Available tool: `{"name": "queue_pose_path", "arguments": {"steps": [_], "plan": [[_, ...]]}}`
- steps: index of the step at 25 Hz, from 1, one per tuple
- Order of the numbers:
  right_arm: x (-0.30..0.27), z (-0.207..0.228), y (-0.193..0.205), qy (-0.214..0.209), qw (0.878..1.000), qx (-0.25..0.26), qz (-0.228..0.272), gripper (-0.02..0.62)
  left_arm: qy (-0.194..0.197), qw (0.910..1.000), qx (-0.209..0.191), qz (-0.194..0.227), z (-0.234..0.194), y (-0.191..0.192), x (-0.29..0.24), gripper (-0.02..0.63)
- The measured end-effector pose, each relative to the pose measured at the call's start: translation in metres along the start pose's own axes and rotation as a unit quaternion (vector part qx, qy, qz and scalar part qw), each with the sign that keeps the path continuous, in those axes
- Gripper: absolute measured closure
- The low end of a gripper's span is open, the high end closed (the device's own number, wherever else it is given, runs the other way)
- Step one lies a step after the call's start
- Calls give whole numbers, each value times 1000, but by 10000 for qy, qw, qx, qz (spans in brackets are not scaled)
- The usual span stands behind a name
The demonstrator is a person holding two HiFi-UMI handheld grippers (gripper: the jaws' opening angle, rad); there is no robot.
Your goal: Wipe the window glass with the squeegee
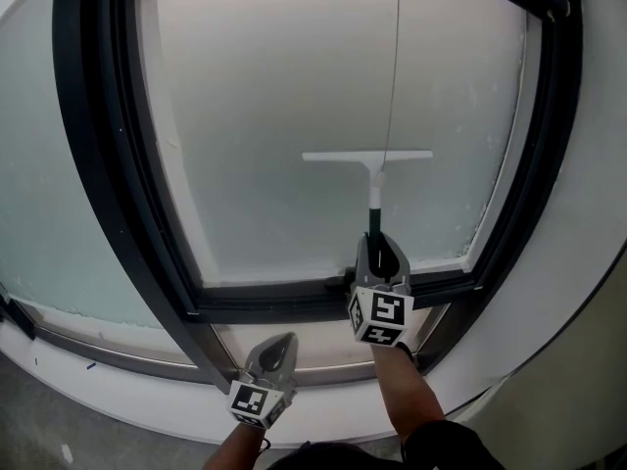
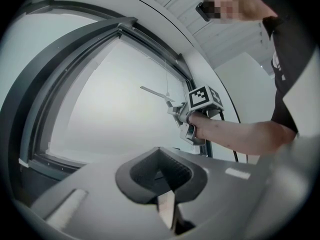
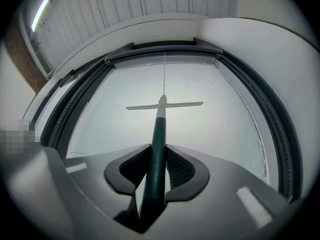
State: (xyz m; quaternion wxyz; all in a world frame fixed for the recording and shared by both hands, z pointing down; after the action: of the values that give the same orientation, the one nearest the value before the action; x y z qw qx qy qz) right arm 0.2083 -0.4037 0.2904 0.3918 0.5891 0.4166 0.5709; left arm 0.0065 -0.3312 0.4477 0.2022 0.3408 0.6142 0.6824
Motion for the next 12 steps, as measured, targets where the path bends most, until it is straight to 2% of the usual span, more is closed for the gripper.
{"name": "queue_pose_path", "arguments": {"steps": [12], "plan": [[18, -4, 31, -43, 9995, -101, -301, 500, 23, 10000, 4, -37, 4, 0, 2, 606]]}}
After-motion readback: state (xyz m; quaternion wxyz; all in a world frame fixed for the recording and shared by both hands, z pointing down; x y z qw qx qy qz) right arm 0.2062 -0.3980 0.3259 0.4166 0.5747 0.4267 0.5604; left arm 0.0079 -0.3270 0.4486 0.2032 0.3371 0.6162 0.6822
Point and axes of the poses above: the fingertips, and each gripper's own axes: x backward along the fingers, z to its right, y out of its underside, the point moved 5 cm from there along x, backward along the fingers
